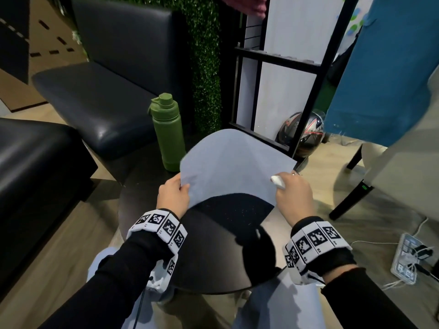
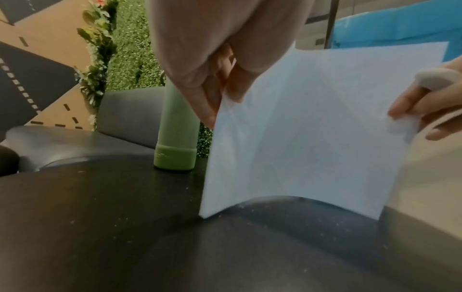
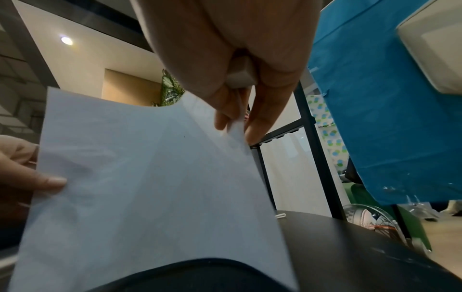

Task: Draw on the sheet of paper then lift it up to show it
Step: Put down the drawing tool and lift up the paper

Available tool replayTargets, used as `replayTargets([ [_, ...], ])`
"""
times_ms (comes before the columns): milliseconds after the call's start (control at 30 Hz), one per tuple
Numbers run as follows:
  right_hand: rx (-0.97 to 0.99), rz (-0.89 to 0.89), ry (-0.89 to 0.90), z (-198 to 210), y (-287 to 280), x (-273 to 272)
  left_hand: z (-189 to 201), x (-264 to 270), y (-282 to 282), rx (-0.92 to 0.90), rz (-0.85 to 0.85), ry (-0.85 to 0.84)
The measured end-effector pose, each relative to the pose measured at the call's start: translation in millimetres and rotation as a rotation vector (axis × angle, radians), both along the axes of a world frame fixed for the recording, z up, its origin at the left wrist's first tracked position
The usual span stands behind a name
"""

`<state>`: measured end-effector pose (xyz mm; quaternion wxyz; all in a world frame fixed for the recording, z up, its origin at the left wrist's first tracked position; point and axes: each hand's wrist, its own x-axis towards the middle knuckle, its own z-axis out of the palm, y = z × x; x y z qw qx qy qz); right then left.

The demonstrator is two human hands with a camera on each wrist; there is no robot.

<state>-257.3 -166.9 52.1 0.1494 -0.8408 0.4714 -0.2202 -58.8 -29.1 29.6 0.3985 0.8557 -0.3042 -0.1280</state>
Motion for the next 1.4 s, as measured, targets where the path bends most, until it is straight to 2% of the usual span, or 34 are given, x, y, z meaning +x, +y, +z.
replayTargets([
  [167,-0.024,-0.041,-0.198,14.8,-10.5,0.1,15.7,11.7,1.2,-0.235,0.090,0.119],
  [333,0.017,-0.027,-0.345,27.1,-20.4,4.8,21.6,29.7,4.1,-0.352,0.105,0.190],
  [433,0.105,-0.046,-0.484,27.1,-23.4,6.6,19.9,40.6,6.8,-0.333,0.097,0.178],
  [533,0.220,-0.074,-0.530,19.9,-23.2,6.8,12.0,49.8,11.4,-0.293,0.096,0.226],
  [667,0.242,-0.118,-0.471,3.6,-17.2,10.6,-2.8,53.3,22.7,-0.141,0.113,0.241],
  [767,0.246,-0.281,-0.646,-8.1,-4.3,19.8,-13.5,49.3,33.0,0.057,0.083,0.245],
  [833,0.419,-0.329,-0.840,-15.7,10.7,30.0,-21.6,45.6,37.8,0.153,0.037,0.252],
  [933,0.967,-0.191,-1.150,-28.8,47.9,52.5,-33.8,40.3,42.6,0.278,-0.004,0.292],
  [1000,1.290,-0.103,-1.154,-40.7,74.8,71.6,-43.0,38.3,44.3,0.333,-0.034,0.351],
  [1100,1.570,0.004,-1.040,-59.5,106.5,103.2,-45.8,34.5,44.9,0.398,-0.060,0.362],
  [1200,1.711,0.006,-0.916,-75.0,122.3,129.6,-44.4,37.6,43.9,0.428,-0.086,0.381],
  [1300,1.683,-0.045,-0.870,-86.8,112.6,135.5,-43.6,42.6,43.1,0.459,-0.104,0.373],
  [1400,1.515,-0.208,-1.052,-94.1,75.0,121.8,-43.3,45.9,40.9,0.484,-0.105,0.372],
])
